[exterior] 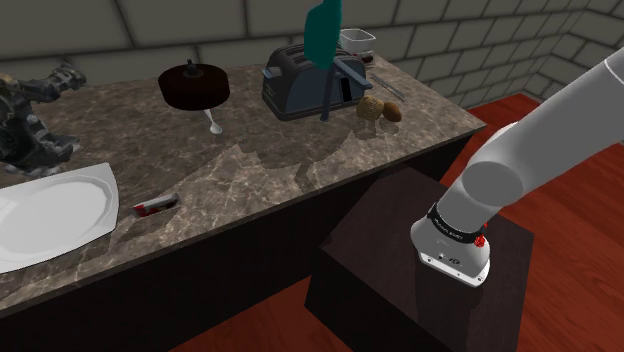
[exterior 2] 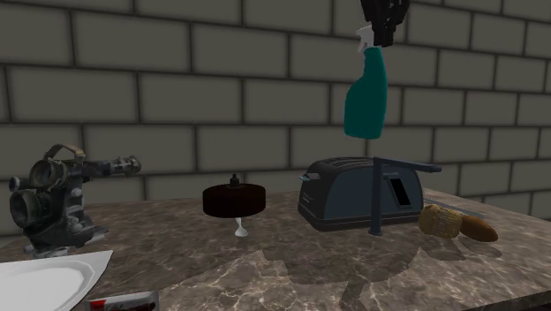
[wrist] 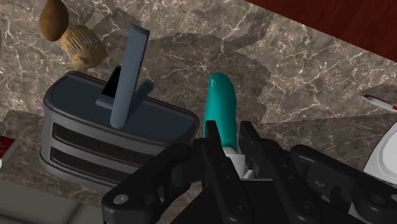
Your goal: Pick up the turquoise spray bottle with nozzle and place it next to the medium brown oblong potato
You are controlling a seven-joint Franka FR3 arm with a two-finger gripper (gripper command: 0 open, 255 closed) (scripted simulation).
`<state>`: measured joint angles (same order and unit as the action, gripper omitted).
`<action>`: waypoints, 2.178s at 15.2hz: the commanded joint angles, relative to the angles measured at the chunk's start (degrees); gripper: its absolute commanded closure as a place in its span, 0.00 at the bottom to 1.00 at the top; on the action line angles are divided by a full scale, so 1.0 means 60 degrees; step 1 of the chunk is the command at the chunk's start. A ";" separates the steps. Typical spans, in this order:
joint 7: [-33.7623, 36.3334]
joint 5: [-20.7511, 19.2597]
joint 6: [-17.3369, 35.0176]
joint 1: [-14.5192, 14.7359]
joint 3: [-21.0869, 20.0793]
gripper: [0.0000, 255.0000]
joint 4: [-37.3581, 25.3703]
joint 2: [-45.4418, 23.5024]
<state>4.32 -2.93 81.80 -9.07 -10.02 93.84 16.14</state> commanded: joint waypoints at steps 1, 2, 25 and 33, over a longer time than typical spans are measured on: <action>-0.0530 -0.0024 0.0051 -0.0160 0.0355 1.00 0.0231 0.0219; -0.0775 -0.0047 0.0076 -0.0237 0.0524 1.00 0.0325 0.0305; -0.4497 -0.0578 0.1341 -0.1418 0.3204 1.00 0.1640 0.0660; -0.4404 -0.0637 0.2368 -0.1443 0.3222 1.00 0.2997 0.0989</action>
<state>-22.11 -6.71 95.20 -17.69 9.24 110.90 21.92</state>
